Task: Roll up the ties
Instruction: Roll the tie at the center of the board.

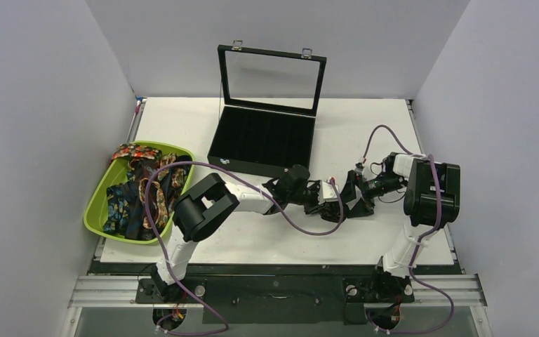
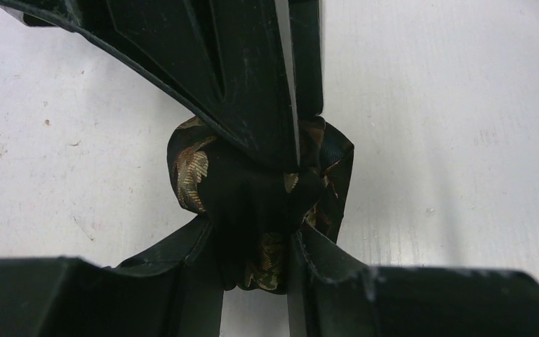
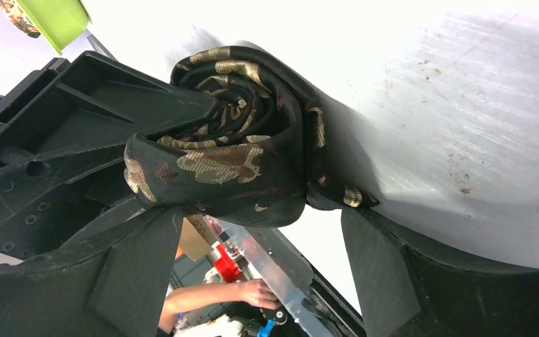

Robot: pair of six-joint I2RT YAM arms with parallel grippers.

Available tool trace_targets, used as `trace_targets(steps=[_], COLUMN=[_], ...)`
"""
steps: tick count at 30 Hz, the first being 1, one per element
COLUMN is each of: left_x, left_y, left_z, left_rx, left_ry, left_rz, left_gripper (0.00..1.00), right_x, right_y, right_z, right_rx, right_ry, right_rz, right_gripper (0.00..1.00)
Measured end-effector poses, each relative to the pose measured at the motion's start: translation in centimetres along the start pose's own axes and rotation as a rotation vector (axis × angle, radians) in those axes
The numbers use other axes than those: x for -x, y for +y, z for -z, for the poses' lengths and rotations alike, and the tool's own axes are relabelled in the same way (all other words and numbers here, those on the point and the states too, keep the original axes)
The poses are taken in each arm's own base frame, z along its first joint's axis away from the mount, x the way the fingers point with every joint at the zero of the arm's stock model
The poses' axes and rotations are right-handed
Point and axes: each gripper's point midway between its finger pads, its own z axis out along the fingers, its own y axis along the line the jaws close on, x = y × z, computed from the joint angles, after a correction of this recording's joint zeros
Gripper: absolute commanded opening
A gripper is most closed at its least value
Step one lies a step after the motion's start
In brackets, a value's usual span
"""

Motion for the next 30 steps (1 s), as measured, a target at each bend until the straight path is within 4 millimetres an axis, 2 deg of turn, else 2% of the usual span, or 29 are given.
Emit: trace_targets(steps=[6,8,10,11,14,16,26,28,29,30], left_x=[0.0,0.0,0.0,-0.1,0.0,-0.1,-0.1,-0.1,-0.1,-0.1], left_y=[0.1,0.2,0.2,0.2,0.2,0.2,0.2,0.2,0.2,0.2], left_z=[0.0,0.1,0.1,0.1,0.1,0.1,0.1,0.1,0.1,0.1], left_rx=[0.003,0.007,0.008,0.007,0.008,0.008,0.008,0.008,0.008,0.008], left_ry=[0.001,0.002,0.002,0.002,0.002,0.002,0.002,0.002,0.003,0.003], left_rz=[-0.001,-0.002,-0.002,-0.001,-0.001,-0.001,-0.001,-0.001,0.000,0.000], left_gripper=[0.03,0.03,0.03,0.03,0.03,0.03,0.03,0.03,0.03,0.03], right_x=[0.6,0.8,1.1,1.3,1.5,1.6,1.7,1.7,1.7,1.7], right_y=[0.3,0.4,0.5,0.7,1.2,1.4,0.9,0.7,0.7,0.8], right_z=[0.0,0.0,0.2,0.2,0.4,0.4,-0.2,-0.4,-0.4,-0.5], right_rx=[0.004,0.004,0.005,0.008,0.007,0.005,-0.011,-0.010,-0.008,-0.002], right_ry=[-0.039,-0.052,-0.069,-0.077,-0.093,-0.102,-0.112,-0.115,-0.117,-0.119], right_rz=[0.063,0.081,0.098,0.102,0.117,0.126,0.091,0.075,0.064,0.056], right_gripper=[0.79,0.67,0.63,0.63,0.76,0.78,0.80,0.72,0.63,0.59])
